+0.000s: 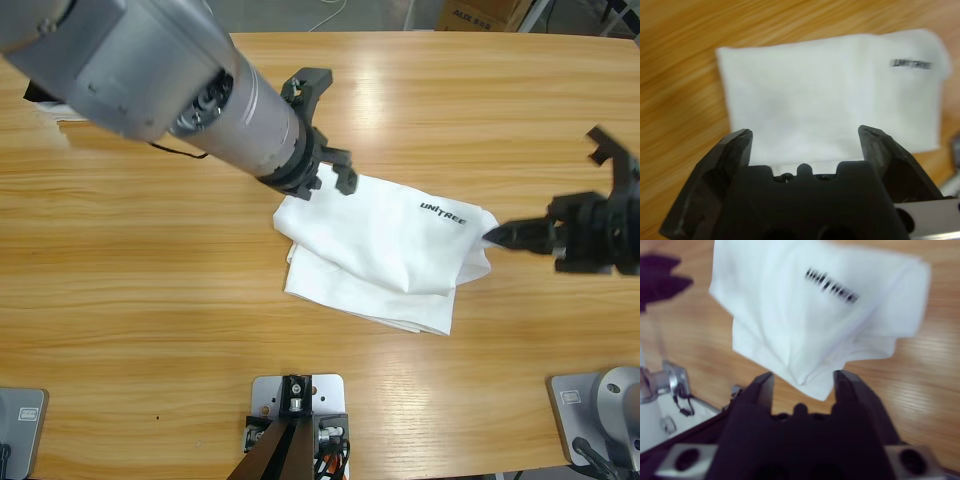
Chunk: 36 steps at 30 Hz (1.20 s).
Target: Fold clothes
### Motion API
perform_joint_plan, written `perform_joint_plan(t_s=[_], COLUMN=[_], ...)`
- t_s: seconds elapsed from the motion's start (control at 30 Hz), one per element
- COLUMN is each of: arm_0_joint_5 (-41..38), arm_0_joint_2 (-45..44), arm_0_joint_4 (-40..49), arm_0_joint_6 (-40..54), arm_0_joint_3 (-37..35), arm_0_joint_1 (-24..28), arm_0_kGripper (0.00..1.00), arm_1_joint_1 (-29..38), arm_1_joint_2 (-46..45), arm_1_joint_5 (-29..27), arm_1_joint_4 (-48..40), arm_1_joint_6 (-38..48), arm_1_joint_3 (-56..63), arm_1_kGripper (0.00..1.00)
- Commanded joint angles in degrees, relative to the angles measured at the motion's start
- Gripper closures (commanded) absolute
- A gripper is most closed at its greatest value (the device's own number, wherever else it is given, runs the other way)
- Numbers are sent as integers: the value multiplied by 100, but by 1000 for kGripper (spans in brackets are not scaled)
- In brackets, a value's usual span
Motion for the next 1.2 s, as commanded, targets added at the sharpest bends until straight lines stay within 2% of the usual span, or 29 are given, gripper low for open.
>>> perform_joint_plan(t_s=[0.03,0.33,0.6,0.7,0.83,1.2], arm_0_joint_5=[-1268,-1252,-1278,-1283,-1269,-1269], arm_0_joint_2=[432,611,1022,1135,1159,1270], arm_0_joint_4=[-431,-431,-762,-792,-785,-794], arm_0_joint_6=[639,685,372,321,274,205], arm_0_joint_3=[-72,-116,-144,-227,-250,-273], arm_0_joint_1=[483,539,539,530,530,556], arm_0_kGripper=[1000,1000,1000,1000,1000,1000], arm_1_joint_1=[152,291,433,433,451,583], arm_1_joint_2=[-336,-257,898,1148,1028,2531], arm_1_joint_5=[332,410,552,529,380,169], arm_1_joint_4=[-1726,-3157,-4393,-4414,-3860,-3895], arm_1_joint_6=[-60,-71,-125,-72,161,580], arm_1_joint_3=[1550,2085,2427,2485,2487,2412], arm_1_kGripper=[1000,1000,1000,1000,1000,1000])
